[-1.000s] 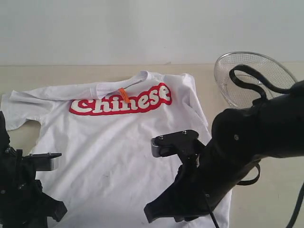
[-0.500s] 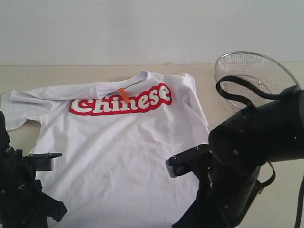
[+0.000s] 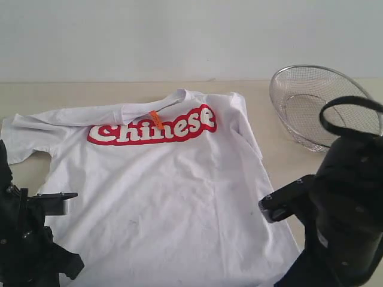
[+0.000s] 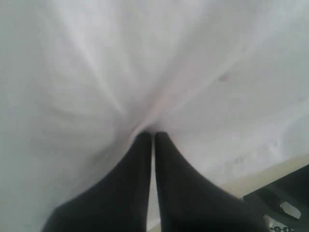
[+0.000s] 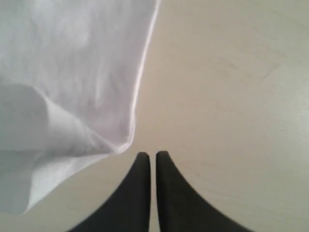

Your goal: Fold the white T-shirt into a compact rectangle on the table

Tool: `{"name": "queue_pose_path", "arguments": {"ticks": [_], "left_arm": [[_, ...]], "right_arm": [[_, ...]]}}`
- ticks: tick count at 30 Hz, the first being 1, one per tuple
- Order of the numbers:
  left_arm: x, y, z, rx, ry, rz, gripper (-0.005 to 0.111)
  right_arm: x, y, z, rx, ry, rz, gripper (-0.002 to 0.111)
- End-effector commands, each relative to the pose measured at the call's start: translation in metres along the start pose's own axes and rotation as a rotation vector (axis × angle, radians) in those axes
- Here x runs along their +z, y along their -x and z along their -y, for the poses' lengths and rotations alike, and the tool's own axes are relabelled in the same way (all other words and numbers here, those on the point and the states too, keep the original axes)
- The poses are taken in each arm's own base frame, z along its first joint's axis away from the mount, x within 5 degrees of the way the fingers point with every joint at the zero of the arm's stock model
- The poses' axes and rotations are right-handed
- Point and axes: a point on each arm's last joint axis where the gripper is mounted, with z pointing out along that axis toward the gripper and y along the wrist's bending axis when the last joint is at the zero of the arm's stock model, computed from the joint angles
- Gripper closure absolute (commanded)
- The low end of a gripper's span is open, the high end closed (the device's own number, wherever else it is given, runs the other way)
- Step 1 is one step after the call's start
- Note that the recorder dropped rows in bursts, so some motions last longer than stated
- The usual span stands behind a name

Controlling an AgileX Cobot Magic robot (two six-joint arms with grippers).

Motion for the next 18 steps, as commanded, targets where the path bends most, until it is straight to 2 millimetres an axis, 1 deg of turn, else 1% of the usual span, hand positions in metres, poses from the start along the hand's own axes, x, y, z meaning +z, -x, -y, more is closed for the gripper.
{"name": "queue_pose_path", "arguments": {"ticks": [1, 2, 5, 7, 9, 11, 15, 18], "left_arm": [[0.004, -0.001, -0.004, 0.004, 0.032, -0.009, 0.102], [0.004, -0.001, -0.004, 0.004, 0.032, -0.009, 0.102], [0.004, -0.001, -0.004, 0.004, 0.032, -0.009, 0.102], [0.004, -0.001, -0.004, 0.004, 0.032, -0.009, 0.102], [0.004, -0.001, -0.004, 0.004, 0.032, -0.009, 0.102], [0.004, -0.001, -0.004, 0.004, 0.032, -0.009, 0.102], [0.004, -0.001, -0.004, 0.004, 0.032, -0.009, 0.102], [0.004, -0.001, -0.004, 0.004, 0.032, -0.009, 0.102]], "right_arm": [[-0.018, 0.0, 0.005, 0.052, 0.057, 0.118, 0.108], [-0.022, 0.003, 0.002, 0.068, 0.109, 0.166, 0.108], [-0.03, 0.015, -0.017, 0.076, 0.337, 0.31, 0.108], [-0.027, 0.022, -0.025, 0.068, 0.404, 0.341, 0.108], [-0.018, 0.028, -0.027, 0.049, 0.384, 0.348, 0.108], [-0.008, 0.034, -0.024, 0.07, 0.36, 0.345, 0.108], [0.01, 0.042, -0.009, 0.12, 0.329, 0.309, 0.108], [0.018, 0.04, -0.001, 0.118, 0.31, 0.252, 0.108]]}}
